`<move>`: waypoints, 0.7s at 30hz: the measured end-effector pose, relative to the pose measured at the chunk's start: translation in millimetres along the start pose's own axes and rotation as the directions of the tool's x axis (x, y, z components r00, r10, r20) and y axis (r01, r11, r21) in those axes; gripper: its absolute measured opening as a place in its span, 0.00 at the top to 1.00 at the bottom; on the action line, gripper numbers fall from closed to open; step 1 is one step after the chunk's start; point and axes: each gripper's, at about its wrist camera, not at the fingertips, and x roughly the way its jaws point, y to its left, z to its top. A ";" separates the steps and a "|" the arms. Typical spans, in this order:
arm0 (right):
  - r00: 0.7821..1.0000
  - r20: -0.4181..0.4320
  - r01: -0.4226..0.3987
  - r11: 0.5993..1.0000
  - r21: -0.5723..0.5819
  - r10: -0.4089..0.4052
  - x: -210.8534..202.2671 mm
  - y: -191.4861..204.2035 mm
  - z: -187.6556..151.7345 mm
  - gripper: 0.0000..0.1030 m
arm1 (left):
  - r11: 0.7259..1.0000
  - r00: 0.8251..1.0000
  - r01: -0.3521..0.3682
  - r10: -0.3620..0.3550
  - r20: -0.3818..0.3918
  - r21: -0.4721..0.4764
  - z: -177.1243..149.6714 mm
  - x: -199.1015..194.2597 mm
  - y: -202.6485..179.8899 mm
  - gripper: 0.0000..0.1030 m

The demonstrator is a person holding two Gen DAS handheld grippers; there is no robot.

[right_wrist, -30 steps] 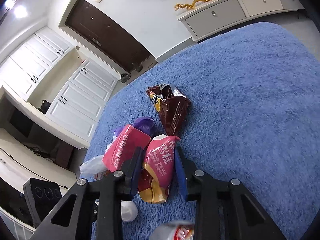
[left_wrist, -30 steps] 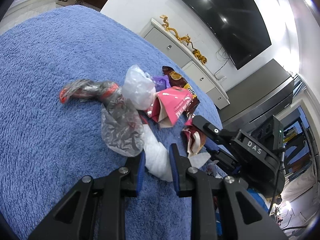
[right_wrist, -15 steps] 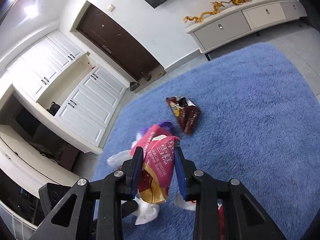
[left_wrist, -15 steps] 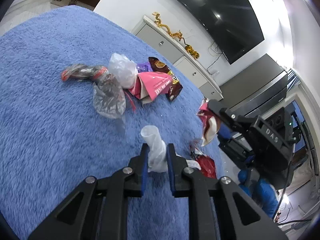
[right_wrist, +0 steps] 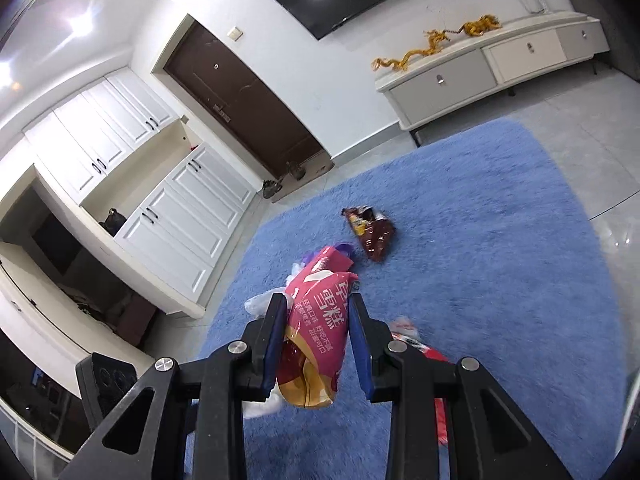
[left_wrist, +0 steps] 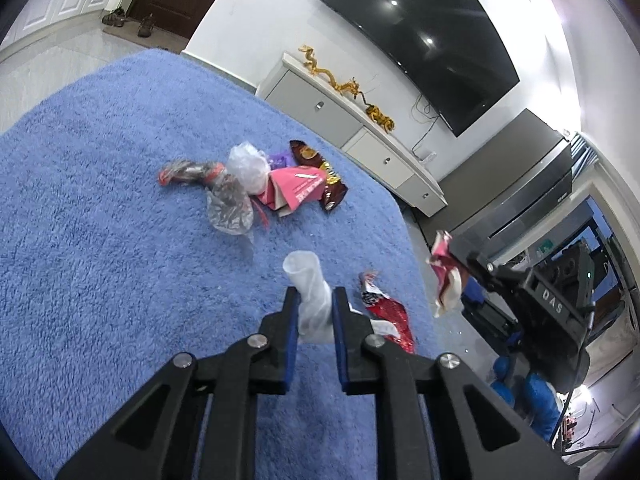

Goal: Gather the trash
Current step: 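Carry both items over the trash bin and open both tools to drop them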

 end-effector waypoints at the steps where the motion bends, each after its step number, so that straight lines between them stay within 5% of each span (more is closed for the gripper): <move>1: 1.000 0.011 0.010 1.000 0.003 -0.010 -9.0 -3.2 -1.3 0.72 | 1.000 1.000 0.003 -0.003 0.001 0.006 -1.7 -2.0 -3.3 0.86; 12: 0.980 0.116 0.156 0.986 0.057 -0.162 -97.3 -57.2 -20.3 0.72 | 0.991 0.997 0.073 -0.068 -0.043 0.115 -14.9 2.2 -63.6 0.86; 21: 0.918 0.197 0.312 0.934 0.175 -0.344 -177.1 -125.9 -41.5 0.72 | 0.950 0.972 0.191 -0.148 -0.182 0.249 -40.5 50.3 -150.6 0.86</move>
